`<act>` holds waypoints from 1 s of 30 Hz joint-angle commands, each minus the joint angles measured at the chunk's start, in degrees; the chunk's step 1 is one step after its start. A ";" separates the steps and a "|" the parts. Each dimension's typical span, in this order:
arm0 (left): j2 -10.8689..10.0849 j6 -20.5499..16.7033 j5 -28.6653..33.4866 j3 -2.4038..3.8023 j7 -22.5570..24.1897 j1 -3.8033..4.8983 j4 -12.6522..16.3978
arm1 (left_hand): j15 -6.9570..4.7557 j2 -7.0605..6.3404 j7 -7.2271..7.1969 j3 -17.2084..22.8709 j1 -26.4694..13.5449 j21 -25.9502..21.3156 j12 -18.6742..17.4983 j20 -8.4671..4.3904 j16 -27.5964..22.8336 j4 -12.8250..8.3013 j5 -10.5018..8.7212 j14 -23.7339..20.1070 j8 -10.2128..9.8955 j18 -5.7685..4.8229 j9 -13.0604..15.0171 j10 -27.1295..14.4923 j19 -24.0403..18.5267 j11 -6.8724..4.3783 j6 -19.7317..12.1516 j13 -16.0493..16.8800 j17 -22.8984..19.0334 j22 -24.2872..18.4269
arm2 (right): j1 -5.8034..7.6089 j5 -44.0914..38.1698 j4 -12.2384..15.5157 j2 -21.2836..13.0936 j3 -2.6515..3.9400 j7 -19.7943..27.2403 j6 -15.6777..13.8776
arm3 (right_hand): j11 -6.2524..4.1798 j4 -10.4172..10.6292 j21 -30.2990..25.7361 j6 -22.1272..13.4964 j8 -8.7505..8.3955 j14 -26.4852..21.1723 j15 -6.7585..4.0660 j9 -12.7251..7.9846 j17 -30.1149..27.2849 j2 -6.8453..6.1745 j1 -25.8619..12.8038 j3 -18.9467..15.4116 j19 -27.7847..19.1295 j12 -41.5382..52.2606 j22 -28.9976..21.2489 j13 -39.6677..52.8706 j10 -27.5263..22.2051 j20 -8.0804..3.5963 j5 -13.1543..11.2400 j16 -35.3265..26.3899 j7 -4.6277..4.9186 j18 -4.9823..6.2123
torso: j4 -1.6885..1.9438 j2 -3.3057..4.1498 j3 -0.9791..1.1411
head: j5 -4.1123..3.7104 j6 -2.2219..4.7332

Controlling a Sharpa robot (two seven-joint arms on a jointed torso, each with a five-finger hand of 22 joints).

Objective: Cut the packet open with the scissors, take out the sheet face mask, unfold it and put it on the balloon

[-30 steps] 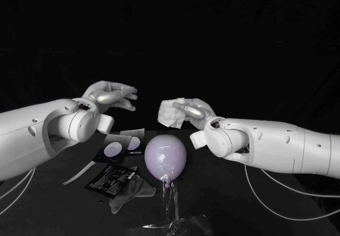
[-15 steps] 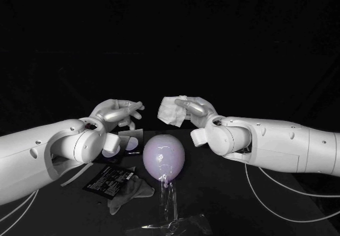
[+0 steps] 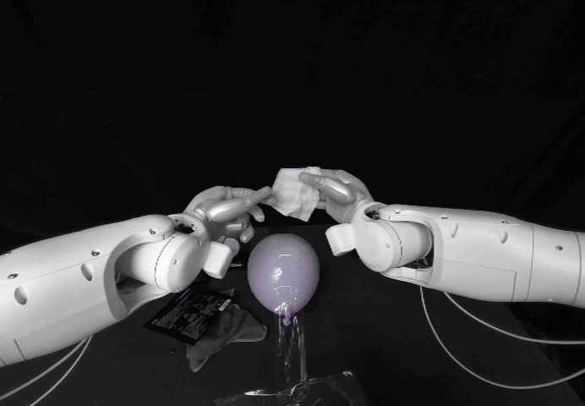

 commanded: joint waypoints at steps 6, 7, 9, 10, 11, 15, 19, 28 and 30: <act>2.07 -2.74 1.79 0.08 -2.14 -0.03 -0.32 | -0.28 0.44 -0.32 -2.00 -3.89 0.95 0.28 -0.16 0.22 0.04 -1.72 1.15 -0.08 -0.98 -0.43 0.54 0.20 -0.50 1.13 0.23 -0.19 0.86 | 0.05 -0.42 0.11 0.79 0.03 1.31 -0.08 | -0.25 -0.46 0.33 -0.48 0.08 0.30 0.11 0.07 -0.07 0.02 -0.44 -0.03 0.53 -0.29 0.02 0.04 -0.32 0.05 -0.01 -0.24 3.35 0.37 | -0.02 -0.05 0.04 | 0.23 0.32; 2.29 -2.95 1.80 0.08 -2.37 -0.03 -0.46 | -0.31 0.52 -0.41 -2.37 -4.56 1.03 0.25 -0.17 0.21 0.06 -1.85 1.16 -0.17 -0.98 -0.52 0.60 0.14 -0.52 1.35 0.24 -0.24 0.93 | 0.05 -0.51 0.15 0.84 0.03 1.33 -0.09 | -0.25 -0.47 0.34 -0.46 0.09 0.30 0.11 0.08 -0.07 0.02 -0.43 -0.03 0.56 -0.29 0.02 0.04 -0.32 0.05 -0.01 -0.24 3.35 0.37 | -0.02 -0.05 0.04 | 0.23 0.32; 2.75 -3.36 1.78 0.08 -2.99 -0.03 -0.78 | -0.34 0.72 -0.45 -3.68 -7.00 1.12 0.08 -0.21 0.08 0.08 -2.02 1.13 -0.45 -0.95 -0.77 0.72 -0.10 -0.57 1.79 0.22 -0.53 0.95 | 0.05 -0.66 0.23 0.95 0.03 1.36 -0.08 | -0.25 -0.52 0.35 -0.41 0.11 0.31 0.10 0.10 -0.07 0.01 -0.43 -0.03 0.62 -0.29 0.02 0.04 -0.32 0.04 0.00 -0.26 3.34 0.37 | -0.02 -0.03 0.04 | 0.23 0.35; 2.98 -3.58 1.76 0.09 -3.34 -0.03 -0.95 | -0.37 0.74 -0.48 -3.91 -7.30 1.14 0.02 -0.22 0.09 0.09 -2.03 1.14 -0.50 -0.95 -0.82 0.72 -0.14 -0.58 1.88 0.20 -0.53 0.96 | 0.05 -0.75 0.27 1.00 0.03 1.37 -0.07 | -0.25 -0.52 0.35 -0.41 0.11 0.31 0.10 0.10 -0.07 0.01 -0.43 -0.03 0.62 -0.29 0.02 0.04 -0.32 0.04 0.00 -0.26 3.34 0.37 | -0.05 -0.02 0.04 | 0.24 0.35; 3.15 -3.77 1.75 0.09 -3.59 -0.03 -1.08 | -0.38 0.78 -0.51 -4.23 -7.80 1.15 -0.04 -0.24 0.07 0.10 -2.03 1.14 -0.56 -0.94 -0.87 0.75 -0.21 -0.60 1.97 0.18 -0.60 0.94 | 0.05 -0.83 0.30 1.04 0.03 1.38 -0.07 | -0.25 -0.52 0.35 -0.41 0.11 0.31 0.10 0.10 -0.07 0.01 -0.43 -0.03 0.62 -0.29 0.02 0.04 -0.32 0.04 0.00 -0.26 3.34 0.37 | -0.05 -0.02 0.04 | 0.24 0.35; 3.70 -4.41 1.67 0.10 -4.64 -0.04 -1.53 | -0.44 1.02 -0.60 -5.39 -9.45 1.27 -0.23 -0.29 0.00 0.10 -2.03 1.13 -0.76 -0.93 -1.05 0.89 -0.33 -0.67 2.24 0.14 -0.78 1.07 | 0.05 -1.11 0.47 1.11 0.02 1.40 0.00 | -0.25 -0.52 0.35 -0.41 0.11 0.31 0.10 0.10 -0.07 0.01 -0.43 -0.03 0.63 -0.29 0.02 0.04 -0.31 0.04 0.00 -0.26 3.34 0.37 | 0.00 -0.03 0.02 | 0.24 0.27; 3.97 -4.68 1.39 0.10 -5.83 -0.03 -1.78 | -0.46 1.06 -0.62 -5.83 -9.97 1.27 -0.31 -0.30 -0.04 0.11 -2.04 1.12 -0.84 -0.92 -1.10 0.92 -0.41 -0.69 2.29 0.12 -0.87 1.05 | 0.05 -1.28 0.66 1.13 0.02 1.46 0.10 | -0.26 -0.56 0.36 -0.37 0.13 0.32 0.10 0.11 -0.07 0.01 -0.42 -0.03 0.67 -0.28 0.01 0.04 -0.30 0.03 0.00 -0.27 3.34 0.37 | 0.04 -0.01 0.02 | 0.30 0.19; 4.25 -5.35 0.24 0.12 -8.52 -0.03 -2.08 | -0.55 1.61 -0.79 -7.24 -11.80 1.39 -0.46 -0.36 0.16 0.13 -2.05 1.25 -0.82 -0.91 -1.16 1.20 -0.50 -0.82 2.81 0.12 -0.66 1.21 | 0.05 -1.75 1.35 1.06 0.02 1.63 0.32 | -0.27 -0.66 0.40 -0.31 0.16 0.36 0.08 0.14 -0.08 0.01 -0.41 -0.02 0.82 -0.27 0.01 0.05 -0.28 0.01 0.01 -0.28 3.33 0.38 | 0.02 -0.01 0.00 | 0.45 0.04; 4.29 -5.52 0.04 0.13 -8.91 -0.03 -2.10 | -0.58 1.69 -0.82 -7.38 -11.95 1.45 -0.46 -0.37 0.21 0.11 -2.04 1.28 -0.79 -0.92 -1.16 1.25 -0.47 -0.84 2.90 0.13 -0.59 1.31 | 0.05 -1.87 1.50 1.04 0.02 1.65 0.31 | -0.27 -0.66 0.40 -0.31 0.16 0.36 0.08 0.14 -0.08 0.01 -0.41 -0.02 0.82 -0.27 0.01 0.05 -0.28 0.01 0.01 -0.28 3.33 0.38 | 0.01 -0.02 0.01 | 0.55 0.04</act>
